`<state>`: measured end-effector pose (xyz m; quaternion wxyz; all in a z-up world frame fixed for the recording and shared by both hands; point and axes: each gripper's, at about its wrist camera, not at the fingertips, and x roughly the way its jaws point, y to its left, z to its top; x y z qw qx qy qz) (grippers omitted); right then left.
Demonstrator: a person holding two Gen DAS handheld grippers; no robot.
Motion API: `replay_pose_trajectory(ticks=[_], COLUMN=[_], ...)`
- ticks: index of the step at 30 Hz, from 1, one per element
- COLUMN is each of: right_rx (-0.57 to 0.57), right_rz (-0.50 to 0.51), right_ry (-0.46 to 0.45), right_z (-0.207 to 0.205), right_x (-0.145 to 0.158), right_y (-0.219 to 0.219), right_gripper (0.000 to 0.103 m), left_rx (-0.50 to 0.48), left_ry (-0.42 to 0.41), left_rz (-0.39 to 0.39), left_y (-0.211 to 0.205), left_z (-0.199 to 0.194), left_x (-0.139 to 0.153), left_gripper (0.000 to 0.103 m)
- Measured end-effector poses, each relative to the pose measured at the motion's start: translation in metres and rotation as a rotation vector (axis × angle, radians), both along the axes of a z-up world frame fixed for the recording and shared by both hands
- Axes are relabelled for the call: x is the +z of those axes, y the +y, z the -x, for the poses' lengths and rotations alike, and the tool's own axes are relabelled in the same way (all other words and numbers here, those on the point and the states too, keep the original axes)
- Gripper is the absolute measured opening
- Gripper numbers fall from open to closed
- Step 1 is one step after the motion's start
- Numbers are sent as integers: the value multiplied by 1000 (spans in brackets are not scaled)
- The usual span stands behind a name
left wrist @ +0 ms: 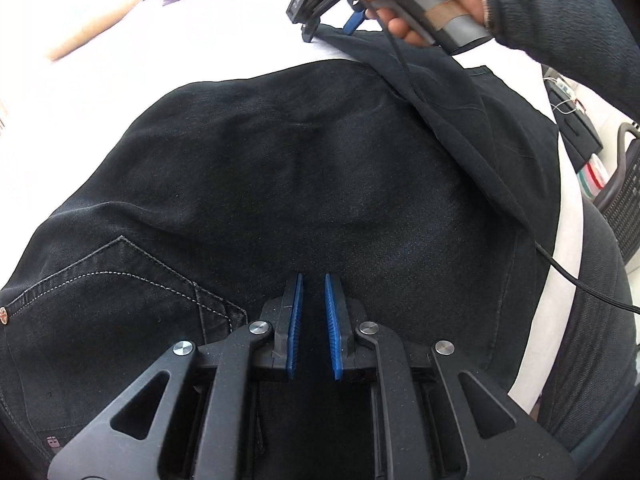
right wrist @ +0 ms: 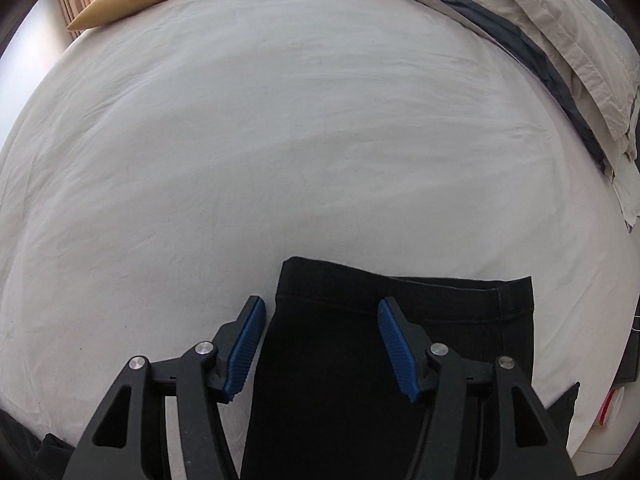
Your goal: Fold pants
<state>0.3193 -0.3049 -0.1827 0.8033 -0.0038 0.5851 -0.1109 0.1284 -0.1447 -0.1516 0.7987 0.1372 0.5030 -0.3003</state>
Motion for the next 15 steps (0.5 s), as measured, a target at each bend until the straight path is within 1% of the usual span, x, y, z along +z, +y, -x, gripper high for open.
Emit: replay_pose_trajectory(ticks=[1,2,3,4,5,7,8,9,11,15], right_rx=[2,-1,-1,2,7,0,-15,-37,-65,-140], right_rz=[-6,-17,-23,-29,-36,-43,-62,-93,-143,-205], right_ry=[2,1,2,2,3,-8,-24,-52,-129,-269], right_z=[-1,-1,-1,0,0,3,7,12,28,79], right_x=[0,0,1,2,3,8,13,19,38,74], right_y=[0,-1,-2,-3,-4,-7,-13,-20,-33,-70], right_gripper=[63,60,50,44,33,22,15,12,12,12], left_rx=[0,2,5,8,10,11,13,15,20,27], left_ry=[-3,-4,-3,-3,-3,-4,-3,-2,-1,-4], left_rz=[-1,-1,1,2,1,-1,0,1,-1,-14], left_y=[-1,0,-1,-2,-4,-4,-3,-3,-2,-5], left_z=[1,0,0,0,0,0,0,0,-1,-3], left_x=[0,1,2,3,1,0,0,0,-2,-4], left_gripper=[11,11,11,11,11,11,11,11,11,11])
